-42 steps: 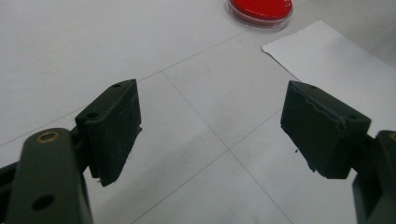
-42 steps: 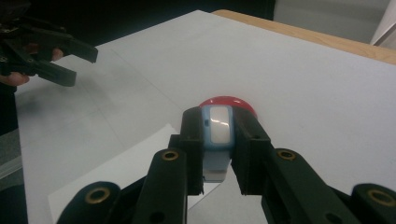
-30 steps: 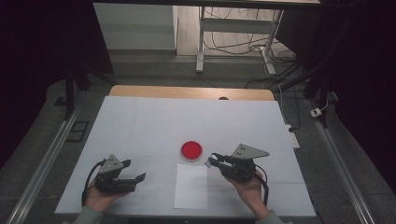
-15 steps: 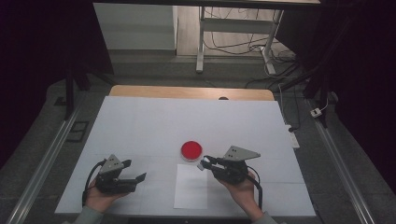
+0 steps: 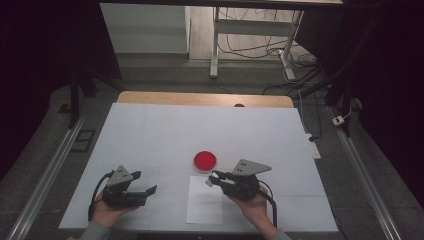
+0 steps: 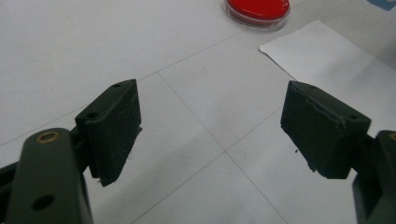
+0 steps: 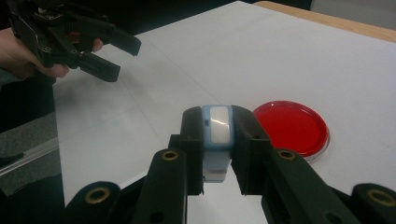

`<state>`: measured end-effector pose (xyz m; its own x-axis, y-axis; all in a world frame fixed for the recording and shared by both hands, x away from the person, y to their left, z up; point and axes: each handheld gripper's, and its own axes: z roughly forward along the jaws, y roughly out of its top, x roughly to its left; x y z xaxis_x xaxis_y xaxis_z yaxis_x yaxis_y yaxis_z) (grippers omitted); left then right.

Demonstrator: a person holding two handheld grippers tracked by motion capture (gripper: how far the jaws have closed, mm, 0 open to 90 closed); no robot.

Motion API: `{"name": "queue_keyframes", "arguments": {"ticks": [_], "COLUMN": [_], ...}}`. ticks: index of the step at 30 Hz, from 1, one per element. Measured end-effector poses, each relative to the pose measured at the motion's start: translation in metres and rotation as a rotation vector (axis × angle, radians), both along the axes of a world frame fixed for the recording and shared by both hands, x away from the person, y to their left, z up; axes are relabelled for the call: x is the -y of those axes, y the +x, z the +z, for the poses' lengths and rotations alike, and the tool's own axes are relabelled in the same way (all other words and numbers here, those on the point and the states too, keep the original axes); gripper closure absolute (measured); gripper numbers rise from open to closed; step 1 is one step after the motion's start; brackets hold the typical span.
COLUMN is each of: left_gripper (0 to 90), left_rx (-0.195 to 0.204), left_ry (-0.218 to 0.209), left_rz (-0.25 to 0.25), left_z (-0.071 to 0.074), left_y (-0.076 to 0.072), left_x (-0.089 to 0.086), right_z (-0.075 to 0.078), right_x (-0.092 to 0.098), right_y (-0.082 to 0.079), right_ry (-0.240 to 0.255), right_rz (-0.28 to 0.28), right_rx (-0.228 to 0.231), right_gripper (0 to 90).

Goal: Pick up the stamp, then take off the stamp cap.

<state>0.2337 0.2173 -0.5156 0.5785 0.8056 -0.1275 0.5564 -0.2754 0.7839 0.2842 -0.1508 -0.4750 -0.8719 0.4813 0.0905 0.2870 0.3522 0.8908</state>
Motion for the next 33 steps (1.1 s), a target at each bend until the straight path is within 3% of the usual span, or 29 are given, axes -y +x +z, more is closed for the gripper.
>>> {"name": "queue_keyframes", "arguments": {"ticks": [16,33], "left_gripper": [21.1,22.2], "left_rx": [0.029,0.076], "left_ry": [0.001,0.041], "left_rz": [-0.005,-0.055], "left_z": [0.004,0.007], "left_y": [0.000,0.005], "left_x": [0.008,0.048], "right_z": [0.002,0.002], "right_x": [0.003,0.005], "right_y": [0.001,0.002], "right_ry": [0.018,0.036], "right_rz": [-0.013,-0.028], "right_rx": [0.002,-0.001], "right_gripper": [75.3,75.3]}}
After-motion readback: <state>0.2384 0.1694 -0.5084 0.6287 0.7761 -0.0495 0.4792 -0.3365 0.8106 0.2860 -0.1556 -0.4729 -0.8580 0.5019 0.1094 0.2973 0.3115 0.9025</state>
